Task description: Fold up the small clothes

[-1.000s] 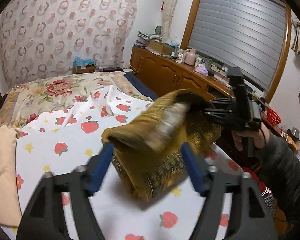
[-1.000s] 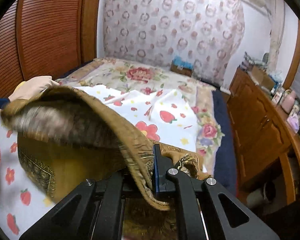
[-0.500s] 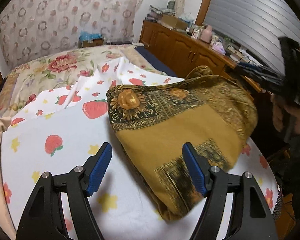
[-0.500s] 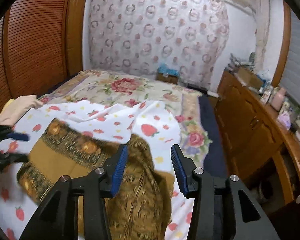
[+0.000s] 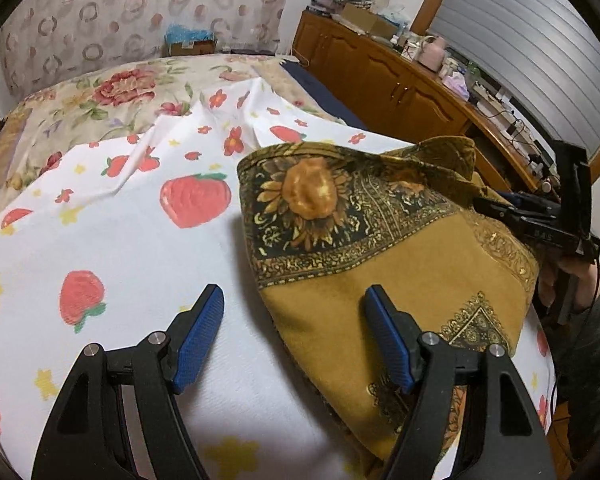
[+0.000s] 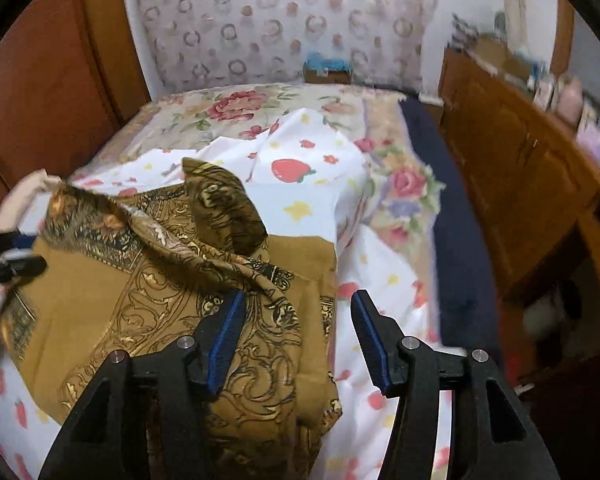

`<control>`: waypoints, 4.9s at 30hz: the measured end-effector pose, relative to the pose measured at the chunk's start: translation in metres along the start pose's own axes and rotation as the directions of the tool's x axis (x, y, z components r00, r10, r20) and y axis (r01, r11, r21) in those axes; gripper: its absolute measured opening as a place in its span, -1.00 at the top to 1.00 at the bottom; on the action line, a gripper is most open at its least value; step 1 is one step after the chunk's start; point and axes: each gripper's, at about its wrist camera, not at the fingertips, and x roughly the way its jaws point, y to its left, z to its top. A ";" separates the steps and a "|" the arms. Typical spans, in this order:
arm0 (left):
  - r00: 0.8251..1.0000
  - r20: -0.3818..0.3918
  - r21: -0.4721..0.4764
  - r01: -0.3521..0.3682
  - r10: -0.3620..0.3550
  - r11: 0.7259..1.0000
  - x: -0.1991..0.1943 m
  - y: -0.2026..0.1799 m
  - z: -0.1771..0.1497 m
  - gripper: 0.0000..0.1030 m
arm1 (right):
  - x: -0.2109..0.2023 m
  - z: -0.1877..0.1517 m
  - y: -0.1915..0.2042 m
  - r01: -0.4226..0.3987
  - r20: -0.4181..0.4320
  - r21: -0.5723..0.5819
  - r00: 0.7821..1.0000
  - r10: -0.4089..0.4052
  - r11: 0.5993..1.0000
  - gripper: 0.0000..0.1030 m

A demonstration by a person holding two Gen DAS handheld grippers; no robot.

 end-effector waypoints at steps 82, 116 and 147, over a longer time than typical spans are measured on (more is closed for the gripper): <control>0.828 0.307 -0.484 -0.289 0.470 0.826 -0.236 0.218 -0.204 0.78 | 0.175 0.152 0.472 -0.273 0.051 -0.604 0.925 0.378 0.749 0.11; 0.741 0.469 -0.256 -0.407 0.481 0.877 -0.284 0.079 -0.190 -0.65 | 0.034 -0.069 0.319 -0.274 0.337 -0.283 0.869 0.363 0.919 -0.10; 0.731 0.546 -0.119 -0.417 0.410 0.901 -0.295 -0.045 -0.165 -0.65 | -0.127 -0.243 0.269 -0.053 0.548 0.007 0.835 0.040 0.999 -0.33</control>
